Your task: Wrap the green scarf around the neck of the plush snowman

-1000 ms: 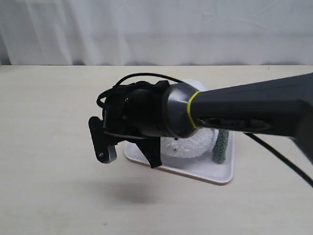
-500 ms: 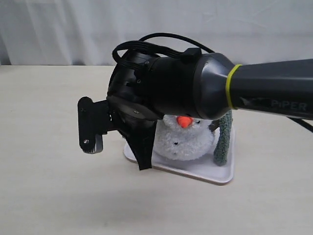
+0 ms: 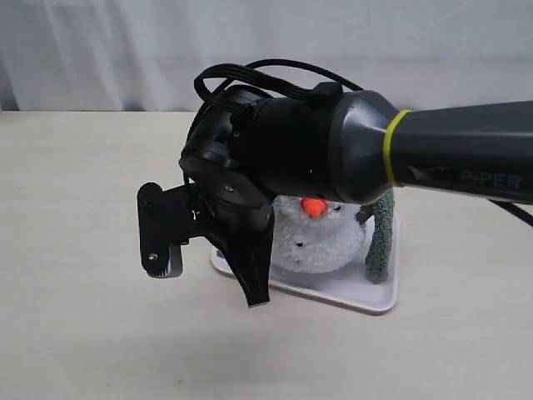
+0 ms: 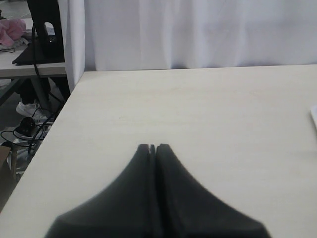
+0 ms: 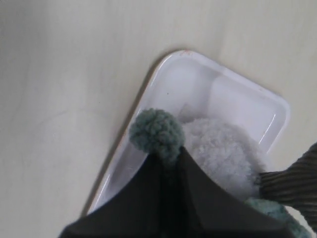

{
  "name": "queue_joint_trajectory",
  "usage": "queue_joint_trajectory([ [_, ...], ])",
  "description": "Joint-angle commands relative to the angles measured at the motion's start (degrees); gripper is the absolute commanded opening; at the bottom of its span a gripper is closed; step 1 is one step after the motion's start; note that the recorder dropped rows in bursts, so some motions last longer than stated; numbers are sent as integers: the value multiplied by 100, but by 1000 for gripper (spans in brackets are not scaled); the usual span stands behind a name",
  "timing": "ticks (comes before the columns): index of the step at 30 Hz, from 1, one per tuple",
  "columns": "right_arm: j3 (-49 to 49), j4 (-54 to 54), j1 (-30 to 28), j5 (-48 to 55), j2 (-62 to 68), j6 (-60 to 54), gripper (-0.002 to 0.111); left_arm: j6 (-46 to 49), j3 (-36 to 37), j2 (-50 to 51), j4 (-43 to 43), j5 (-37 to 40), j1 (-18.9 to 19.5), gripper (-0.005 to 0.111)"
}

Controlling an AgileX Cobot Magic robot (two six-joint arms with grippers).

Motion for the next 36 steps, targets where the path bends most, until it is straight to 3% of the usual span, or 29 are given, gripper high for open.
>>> queue_joint_trajectory([
  [1,8,-30,-5,331,23,-47,4,-38,9,-12,12,-39,10,0],
  [6,30,-320,-5,508,201,101,4,-38,9,-12,12,-39,10,0],
  [11,30,-571,-5,-6,150,683,5,-38,9,-12,12,-39,10,0],
  [14,30,-571,-5,107,150,683,15,-38,9,-12,12,-39,10,0],
  [19,30,-573,7,456,150,684,45,-38,9,-12,12,-39,10,0],
  [22,30,-572,7,603,110,990,56,-38,9,-12,12,-39,10,0],
  [29,20,-469,7,842,-355,1805,60,-38,9,-12,12,-39,10,0],
  [36,20,641,7,857,-1009,1742,60,-38,9,-12,12,-39,10,0],
])
